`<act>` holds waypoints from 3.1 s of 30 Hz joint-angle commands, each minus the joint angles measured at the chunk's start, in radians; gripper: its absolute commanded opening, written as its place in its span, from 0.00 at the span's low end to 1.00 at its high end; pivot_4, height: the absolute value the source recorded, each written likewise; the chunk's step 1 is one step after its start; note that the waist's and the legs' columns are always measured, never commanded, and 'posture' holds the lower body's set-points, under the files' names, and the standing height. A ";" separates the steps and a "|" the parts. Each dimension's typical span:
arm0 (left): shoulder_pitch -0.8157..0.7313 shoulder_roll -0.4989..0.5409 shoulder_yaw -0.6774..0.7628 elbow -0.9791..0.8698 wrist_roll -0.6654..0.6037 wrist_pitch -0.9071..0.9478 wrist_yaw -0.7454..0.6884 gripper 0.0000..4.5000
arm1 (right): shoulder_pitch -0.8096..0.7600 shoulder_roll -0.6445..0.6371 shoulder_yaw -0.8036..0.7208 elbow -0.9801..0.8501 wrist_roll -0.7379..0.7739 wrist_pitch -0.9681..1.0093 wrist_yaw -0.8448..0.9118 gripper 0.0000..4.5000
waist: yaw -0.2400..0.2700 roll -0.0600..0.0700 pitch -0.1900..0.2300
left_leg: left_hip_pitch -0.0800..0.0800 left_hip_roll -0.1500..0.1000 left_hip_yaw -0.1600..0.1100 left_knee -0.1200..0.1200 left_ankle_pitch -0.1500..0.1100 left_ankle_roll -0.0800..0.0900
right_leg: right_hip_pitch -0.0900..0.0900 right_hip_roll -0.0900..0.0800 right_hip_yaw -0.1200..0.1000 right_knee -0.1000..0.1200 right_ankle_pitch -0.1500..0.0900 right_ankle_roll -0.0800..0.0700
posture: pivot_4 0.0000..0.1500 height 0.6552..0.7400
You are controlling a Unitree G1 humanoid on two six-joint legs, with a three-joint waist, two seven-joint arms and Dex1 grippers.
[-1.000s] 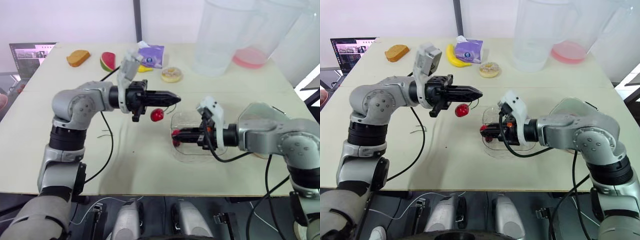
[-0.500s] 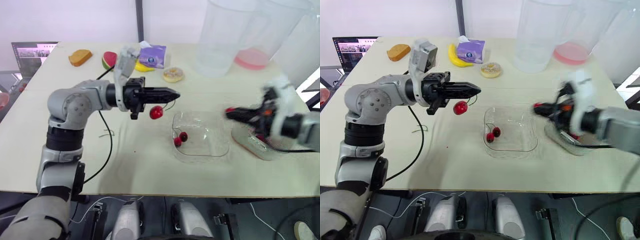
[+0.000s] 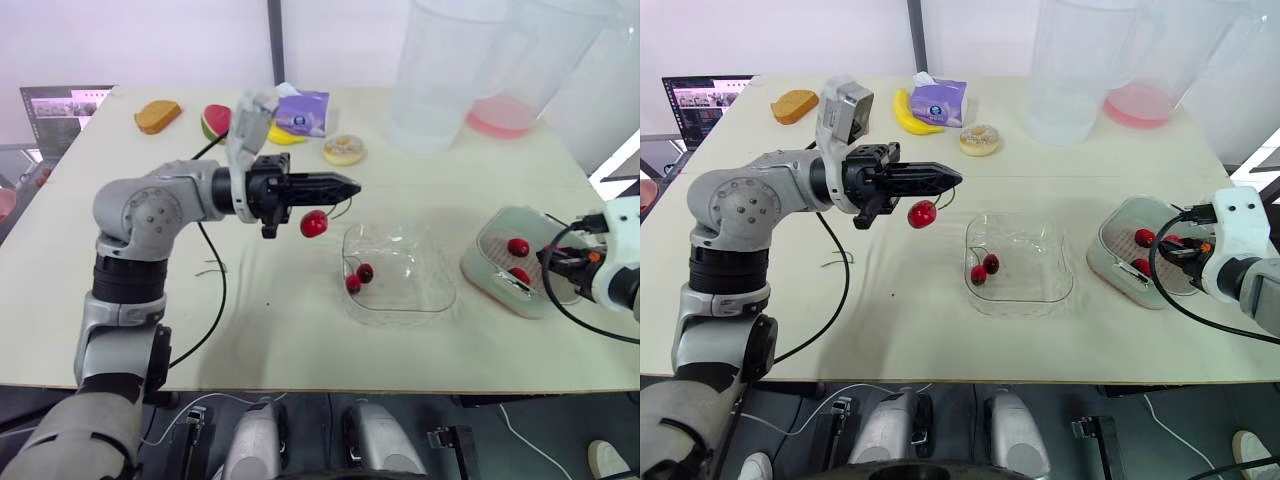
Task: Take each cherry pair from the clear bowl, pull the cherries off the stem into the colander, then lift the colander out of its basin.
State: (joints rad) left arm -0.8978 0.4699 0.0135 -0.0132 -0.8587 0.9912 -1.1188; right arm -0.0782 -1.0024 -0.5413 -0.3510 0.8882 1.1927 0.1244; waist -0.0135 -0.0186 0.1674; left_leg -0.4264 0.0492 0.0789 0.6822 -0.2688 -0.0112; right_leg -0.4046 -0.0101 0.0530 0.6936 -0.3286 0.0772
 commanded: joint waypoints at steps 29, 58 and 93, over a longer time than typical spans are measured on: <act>-0.034 -0.031 -0.039 0.001 0.032 -0.104 -0.082 0.00 | -0.557 0.342 0.581 -0.137 0.810 -0.222 -0.280 0.99 | -0.001 0.000 0.001 | -0.003 0.000 0.000 0.001 -0.002 0.003 | 0.000 -0.002 -0.001 -0.006 0.002 0.002 | 1.00 1.00; -0.027 -0.034 -0.028 -0.010 0.028 -0.095 -0.052 0.00 | -0.404 0.270 0.604 -0.195 0.721 -0.168 -0.250 0.15 | -0.006 0.000 0.001 | -0.003 0.001 0.000 0.001 -0.002 0.003 | 0.000 -0.001 -0.001 -0.006 0.002 0.002 | 1.00 1.00; 0.008 -0.003 -0.024 -0.042 0.017 -0.082 -0.047 0.00 | 0.030 -0.065 -0.184 -0.095 0.369 -0.108 0.006 0.99 | 0.000 0.000 0.000 | -0.002 0.000 0.000 -0.001 -0.002 0.003 | 0.002 0.000 0.000 -0.008 0.002 0.003 | 1.00 1.00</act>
State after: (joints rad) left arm -0.8830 0.4547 -0.0231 -0.0215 -0.8291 0.9135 -1.1580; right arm -0.0251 -1.0488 -0.6615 -0.4054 1.2122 1.0857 0.0982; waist -0.0131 -0.0185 0.1677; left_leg -0.4280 0.0493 0.0790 0.6814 -0.2704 -0.0083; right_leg -0.4026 -0.0102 0.0529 0.6859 -0.3268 0.0798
